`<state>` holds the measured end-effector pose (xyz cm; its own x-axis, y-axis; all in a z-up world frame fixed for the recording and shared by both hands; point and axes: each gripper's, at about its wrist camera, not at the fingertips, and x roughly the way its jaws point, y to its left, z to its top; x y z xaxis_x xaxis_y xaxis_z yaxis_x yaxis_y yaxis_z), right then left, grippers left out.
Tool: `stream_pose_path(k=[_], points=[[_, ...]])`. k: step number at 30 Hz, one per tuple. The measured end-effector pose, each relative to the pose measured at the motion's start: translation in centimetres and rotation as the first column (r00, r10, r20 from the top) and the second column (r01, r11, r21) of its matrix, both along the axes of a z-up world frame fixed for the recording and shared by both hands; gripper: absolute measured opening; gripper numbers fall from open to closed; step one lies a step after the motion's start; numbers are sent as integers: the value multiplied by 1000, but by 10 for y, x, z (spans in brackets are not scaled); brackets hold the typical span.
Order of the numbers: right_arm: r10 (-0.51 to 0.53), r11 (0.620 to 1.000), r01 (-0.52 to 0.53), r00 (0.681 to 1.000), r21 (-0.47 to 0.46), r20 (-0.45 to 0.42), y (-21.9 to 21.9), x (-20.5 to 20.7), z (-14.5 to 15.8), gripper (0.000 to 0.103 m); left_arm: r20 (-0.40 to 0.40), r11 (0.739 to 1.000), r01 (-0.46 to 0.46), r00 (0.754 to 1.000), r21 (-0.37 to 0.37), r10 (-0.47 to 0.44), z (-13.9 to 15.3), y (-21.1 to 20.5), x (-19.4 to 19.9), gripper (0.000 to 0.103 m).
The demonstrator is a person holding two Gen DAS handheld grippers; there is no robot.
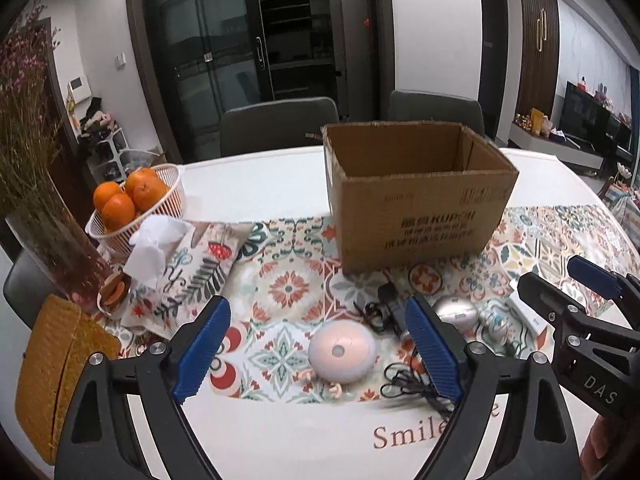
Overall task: Organize rigid objects
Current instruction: 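Withdraw both tools from the box back toward the remaining objects, then grasp the pink round lamp with the left tool while the right tool grasps the figurine keychain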
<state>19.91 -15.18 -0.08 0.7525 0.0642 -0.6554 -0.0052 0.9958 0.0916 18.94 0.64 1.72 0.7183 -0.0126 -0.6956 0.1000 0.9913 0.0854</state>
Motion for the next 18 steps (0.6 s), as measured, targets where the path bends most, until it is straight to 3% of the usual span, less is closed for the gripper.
stream_pose_path(k=[18], points=[[-32, 999, 31, 996, -14, -82, -1, -13, -46, 73, -103, 1000, -6, 995, -21, 4, -52, -1, -4, 90]])
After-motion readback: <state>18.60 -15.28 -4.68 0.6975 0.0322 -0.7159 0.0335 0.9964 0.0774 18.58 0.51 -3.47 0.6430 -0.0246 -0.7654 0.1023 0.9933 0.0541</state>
